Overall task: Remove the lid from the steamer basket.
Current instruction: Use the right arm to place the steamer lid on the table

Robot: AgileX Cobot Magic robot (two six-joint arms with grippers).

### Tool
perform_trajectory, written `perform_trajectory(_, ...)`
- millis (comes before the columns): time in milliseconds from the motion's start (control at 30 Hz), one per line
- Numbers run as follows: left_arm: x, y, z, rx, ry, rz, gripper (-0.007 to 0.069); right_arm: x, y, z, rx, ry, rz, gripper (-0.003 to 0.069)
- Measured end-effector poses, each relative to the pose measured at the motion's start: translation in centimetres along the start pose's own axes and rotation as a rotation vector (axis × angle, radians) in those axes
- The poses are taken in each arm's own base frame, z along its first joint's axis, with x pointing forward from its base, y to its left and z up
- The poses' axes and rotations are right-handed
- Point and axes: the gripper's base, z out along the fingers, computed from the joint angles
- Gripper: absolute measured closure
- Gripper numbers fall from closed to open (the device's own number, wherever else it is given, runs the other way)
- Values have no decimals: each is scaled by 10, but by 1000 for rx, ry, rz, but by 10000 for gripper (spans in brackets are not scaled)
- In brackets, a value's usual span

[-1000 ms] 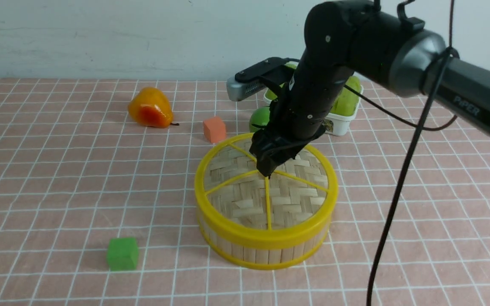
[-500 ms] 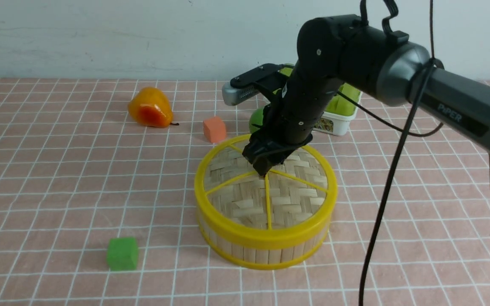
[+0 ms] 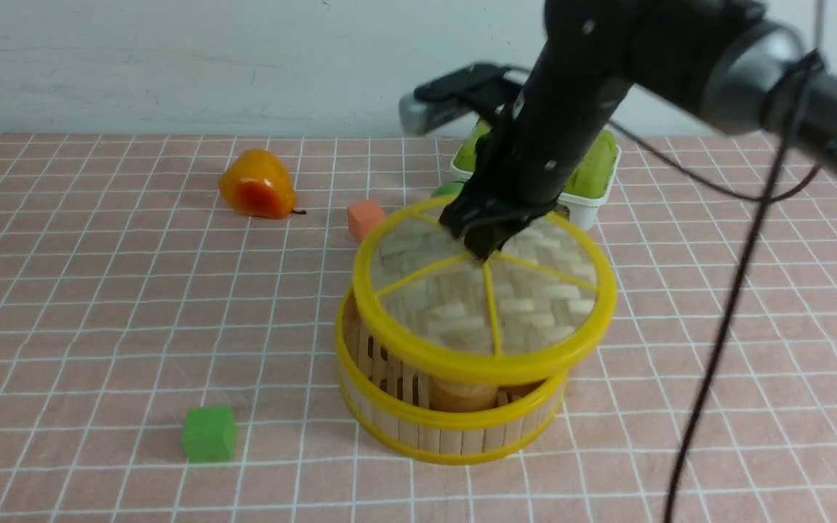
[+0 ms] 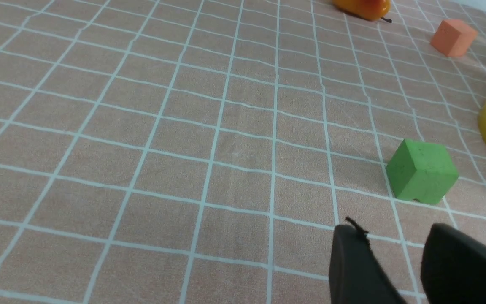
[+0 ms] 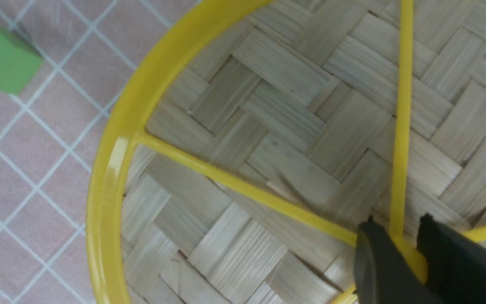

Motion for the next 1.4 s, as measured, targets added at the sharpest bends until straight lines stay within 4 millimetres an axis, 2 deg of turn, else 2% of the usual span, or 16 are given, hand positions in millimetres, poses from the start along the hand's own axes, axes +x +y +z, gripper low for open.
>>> perform_trajectory(67,0,0,0,0,0,0,385,0,-6,-21,27,-39,7,581)
perform_trajectory(133,0,0,0,0,0,0,385,12,-36,-88,133,-152,74,581)
perform_trajectory(200,0,0,0,0,0,0,385,20,-47,-104,166,-171,107,581)
perform_trajectory(267,0,0,0,0,0,0,385,45,-72,-122,228,-151,190,581)
perform_trajectory(333,0,0,0,0,0,0,385,71,-90,-114,249,-73,260,581)
perform_trajectory(467,0,0,0,0,0,0,385,106,-109,-73,245,24,335,581)
perform_trajectory(633,0,0,0,0,0,0,385,148,-121,8,242,50,390,581)
perform_trajectory(667,0,0,0,0,0,0,385,150,-121,10,242,49,392,581)
perform_trajectory(800,0,0,0,0,0,0,385,164,-128,49,248,20,428,581)
perform_trajectory(933,0,0,0,0,0,0,385,167,-132,69,233,5,472,581)
perform_trajectory(1100,0,0,0,0,0,0,385,167,-133,79,207,-9,524,557)
perform_trajectory(1233,0,0,0,0,0,0,385,162,-134,77,188,-2,534,419)
perform_trajectory(1267,0,0,0,0,0,0,385,159,-133,72,175,16,527,349)
perform_trajectory(1300,0,0,0,0,0,0,385,158,-133,71,174,18,524,340)
perform_trajectory(1333,0,0,0,0,0,0,385,153,-131,59,171,37,502,268)
perform_trajectory(1400,0,0,0,0,0,0,385,147,-128,34,183,29,472,210)
